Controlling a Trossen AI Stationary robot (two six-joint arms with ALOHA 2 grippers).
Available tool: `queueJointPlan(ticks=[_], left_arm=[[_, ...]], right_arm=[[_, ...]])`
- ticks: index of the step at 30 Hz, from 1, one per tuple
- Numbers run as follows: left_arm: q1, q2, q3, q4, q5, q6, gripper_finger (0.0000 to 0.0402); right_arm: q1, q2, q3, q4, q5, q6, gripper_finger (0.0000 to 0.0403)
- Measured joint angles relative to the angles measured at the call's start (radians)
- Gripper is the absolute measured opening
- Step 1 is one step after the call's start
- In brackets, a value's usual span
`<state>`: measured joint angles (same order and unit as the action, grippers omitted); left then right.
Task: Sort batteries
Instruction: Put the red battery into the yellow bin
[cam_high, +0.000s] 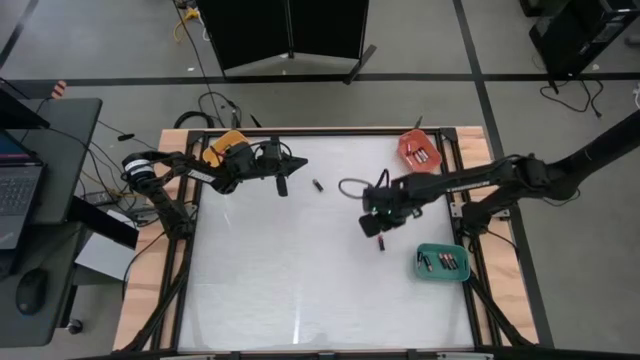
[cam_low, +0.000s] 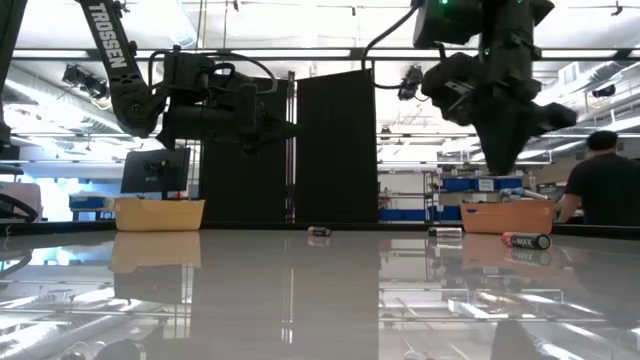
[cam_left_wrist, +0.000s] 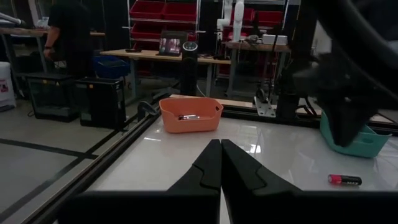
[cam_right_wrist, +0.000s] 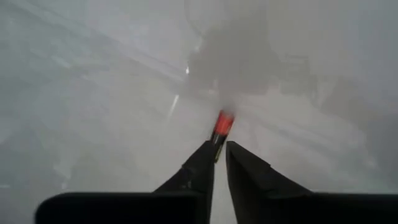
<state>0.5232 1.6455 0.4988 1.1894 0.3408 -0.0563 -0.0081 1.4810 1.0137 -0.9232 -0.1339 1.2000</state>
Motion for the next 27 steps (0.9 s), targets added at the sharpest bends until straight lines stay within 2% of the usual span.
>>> queueJointPlan(ticks=[5, 12, 20, 27], left_arm=[[0.000, 0.000, 0.000, 0.000, 0.000, 0.003, 0.0010], [0.000, 0.000, 0.000, -0.020, 0.000, 0.003, 0.0010], [0.000, 0.000, 0.000, -0.040, 0.000, 0.004, 0.0010], [0.000, 0.000, 0.000, -0.070, 0.000, 0.028, 0.0010]], right_arm=[[0.063, 0.074, 0.000, 0.028, 0.003, 0.106, 0.0094], [0.078, 0.154, 0.000, 0.045, 0.014, 0.129, 0.0132], [0.051, 0.201, -0.007, 0.089, 0.039, 0.109, 0.0138], [0.044, 0.203, -0.076, 0.128, 0.028, 0.129, 0.0138]])
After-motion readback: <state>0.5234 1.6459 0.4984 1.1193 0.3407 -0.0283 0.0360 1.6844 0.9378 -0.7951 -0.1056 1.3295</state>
